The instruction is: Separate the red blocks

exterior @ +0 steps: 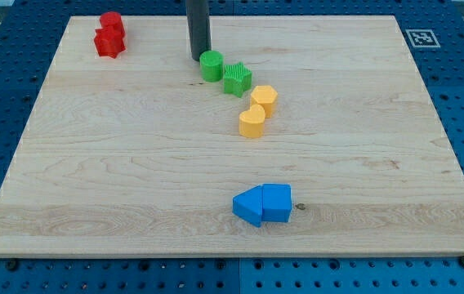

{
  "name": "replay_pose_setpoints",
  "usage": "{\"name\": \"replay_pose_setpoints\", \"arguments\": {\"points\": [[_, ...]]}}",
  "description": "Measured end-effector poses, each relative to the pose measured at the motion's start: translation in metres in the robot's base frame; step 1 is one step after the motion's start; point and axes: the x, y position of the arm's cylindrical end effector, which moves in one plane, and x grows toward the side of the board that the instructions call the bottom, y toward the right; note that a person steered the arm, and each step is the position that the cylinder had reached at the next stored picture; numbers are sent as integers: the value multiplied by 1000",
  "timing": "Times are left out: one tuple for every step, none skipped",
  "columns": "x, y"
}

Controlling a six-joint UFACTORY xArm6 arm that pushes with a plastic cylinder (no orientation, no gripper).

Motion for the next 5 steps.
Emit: {"name": "replay_pose_setpoints", "arguments": {"points": [[0, 0], [-4, -19], [14, -60], [29, -111], [29, -169]]}}
